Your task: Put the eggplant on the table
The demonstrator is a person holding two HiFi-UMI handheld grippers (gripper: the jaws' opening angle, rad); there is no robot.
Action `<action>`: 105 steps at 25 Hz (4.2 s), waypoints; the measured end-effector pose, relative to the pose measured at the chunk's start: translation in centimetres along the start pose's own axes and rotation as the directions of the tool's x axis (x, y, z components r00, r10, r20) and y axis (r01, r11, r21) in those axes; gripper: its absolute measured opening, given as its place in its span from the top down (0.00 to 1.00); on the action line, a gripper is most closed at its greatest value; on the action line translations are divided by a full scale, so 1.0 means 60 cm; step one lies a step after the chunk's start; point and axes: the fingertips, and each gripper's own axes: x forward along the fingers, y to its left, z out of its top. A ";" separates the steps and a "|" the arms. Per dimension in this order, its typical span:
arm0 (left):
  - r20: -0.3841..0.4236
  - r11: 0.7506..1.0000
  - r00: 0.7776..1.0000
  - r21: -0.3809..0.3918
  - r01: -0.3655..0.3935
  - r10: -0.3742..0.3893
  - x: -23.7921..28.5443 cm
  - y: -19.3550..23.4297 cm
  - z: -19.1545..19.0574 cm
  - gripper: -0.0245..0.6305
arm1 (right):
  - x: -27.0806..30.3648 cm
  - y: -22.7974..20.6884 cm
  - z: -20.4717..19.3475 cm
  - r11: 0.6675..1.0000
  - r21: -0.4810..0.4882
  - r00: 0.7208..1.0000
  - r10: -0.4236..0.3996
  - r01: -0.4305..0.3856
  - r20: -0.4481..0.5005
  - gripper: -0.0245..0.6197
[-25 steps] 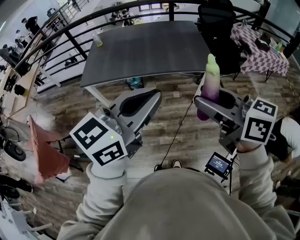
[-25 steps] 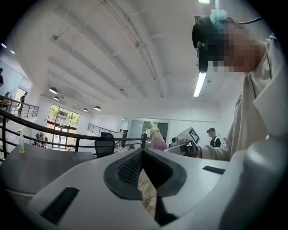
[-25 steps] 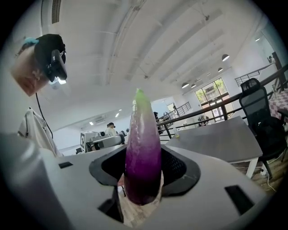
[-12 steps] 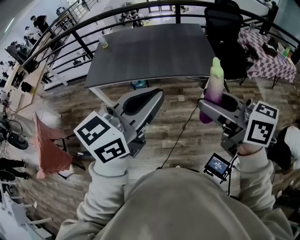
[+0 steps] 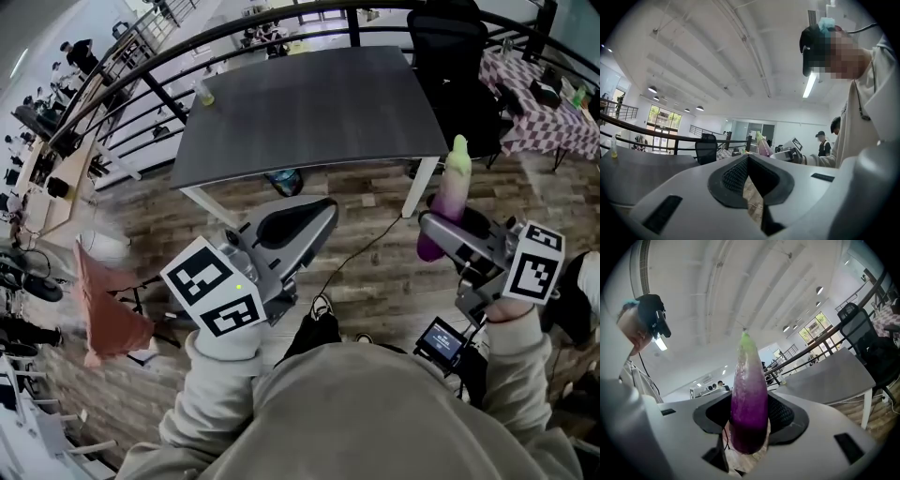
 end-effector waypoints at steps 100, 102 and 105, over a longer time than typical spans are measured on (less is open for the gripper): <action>-0.005 0.994 0.995 -0.052 0.098 -0.099 0.243 0.982 0.133 0.96 | 0.738 -0.558 0.451 0.990 -0.019 0.989 -0.143 0.143 -0.035 0.61; -0.002 0.993 0.995 -0.059 0.104 -0.104 0.240 0.988 0.133 0.96 | 0.739 -0.555 0.451 0.988 -0.017 0.987 -0.156 0.155 -0.032 0.61; 0.000 0.991 0.993 -0.070 0.114 -0.114 0.239 0.994 0.130 0.96 | 0.743 -0.556 0.447 0.986 -0.011 0.985 -0.165 0.165 -0.040 0.61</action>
